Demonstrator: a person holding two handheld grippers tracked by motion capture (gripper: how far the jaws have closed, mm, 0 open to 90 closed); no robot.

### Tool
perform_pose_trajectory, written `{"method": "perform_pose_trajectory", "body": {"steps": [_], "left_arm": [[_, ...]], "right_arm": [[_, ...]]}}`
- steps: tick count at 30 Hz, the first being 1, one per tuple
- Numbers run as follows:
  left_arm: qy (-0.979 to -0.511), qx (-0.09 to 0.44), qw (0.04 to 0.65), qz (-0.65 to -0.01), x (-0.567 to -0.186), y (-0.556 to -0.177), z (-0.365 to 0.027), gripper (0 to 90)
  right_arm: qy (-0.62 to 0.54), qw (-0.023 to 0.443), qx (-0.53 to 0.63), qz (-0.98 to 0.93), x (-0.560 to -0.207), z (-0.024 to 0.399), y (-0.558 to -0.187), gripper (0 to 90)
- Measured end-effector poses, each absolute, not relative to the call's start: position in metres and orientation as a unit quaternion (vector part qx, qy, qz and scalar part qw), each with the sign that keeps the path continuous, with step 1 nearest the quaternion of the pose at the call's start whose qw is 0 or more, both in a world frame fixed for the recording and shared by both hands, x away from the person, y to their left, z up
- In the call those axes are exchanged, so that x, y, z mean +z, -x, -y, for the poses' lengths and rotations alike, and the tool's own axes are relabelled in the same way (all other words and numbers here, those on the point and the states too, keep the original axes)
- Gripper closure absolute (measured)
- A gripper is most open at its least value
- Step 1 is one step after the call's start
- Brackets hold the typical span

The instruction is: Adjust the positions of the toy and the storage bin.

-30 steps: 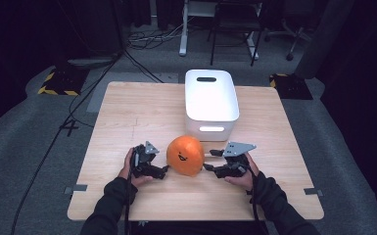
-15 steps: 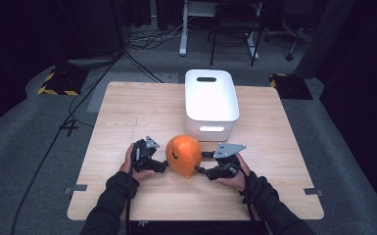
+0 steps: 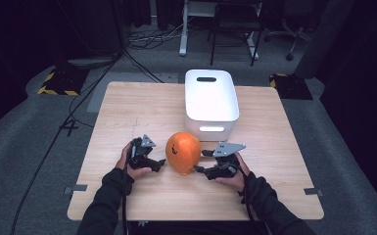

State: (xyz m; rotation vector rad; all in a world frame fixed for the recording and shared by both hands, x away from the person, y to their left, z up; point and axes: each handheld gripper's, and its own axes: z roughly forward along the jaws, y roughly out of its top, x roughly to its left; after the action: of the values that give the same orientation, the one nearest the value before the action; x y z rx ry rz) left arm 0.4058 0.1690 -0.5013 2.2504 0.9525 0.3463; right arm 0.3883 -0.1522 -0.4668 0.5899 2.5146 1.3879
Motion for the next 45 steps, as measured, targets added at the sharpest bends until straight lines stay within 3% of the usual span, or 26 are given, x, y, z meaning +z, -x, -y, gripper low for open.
{"method": "perform_pose_trajectory", "body": {"steps": [3,18,26,39,45], "left_arm": [[-0.856,0.129,0.341,-0.367,-0.502,-0.391,-0.171,15.2],[-0.854,0.132,0.342,-0.368,-0.502,-0.333,-0.161,15.4],[-0.86,0.131,0.341,-0.356,-0.502,-0.322,-0.146,15.1],[-0.865,0.142,0.325,-0.356,-0.498,-0.32,-0.135,16.3],[-0.853,0.148,0.345,-0.364,-0.49,-0.318,-0.132,16.6]], "right_arm": [[-0.205,0.115,0.463,-0.854,-0.464,0.17,-0.383,32.4],[-0.277,0.172,0.409,-0.852,-0.475,0.285,-0.382,30.3],[-0.323,0.158,0.376,-0.854,-0.493,0.329,-0.381,22.9],[-0.353,0.162,0.375,-0.842,-0.503,0.35,-0.377,18.2],[-0.35,0.162,0.374,-0.843,-0.503,0.35,-0.378,17.7]]}}
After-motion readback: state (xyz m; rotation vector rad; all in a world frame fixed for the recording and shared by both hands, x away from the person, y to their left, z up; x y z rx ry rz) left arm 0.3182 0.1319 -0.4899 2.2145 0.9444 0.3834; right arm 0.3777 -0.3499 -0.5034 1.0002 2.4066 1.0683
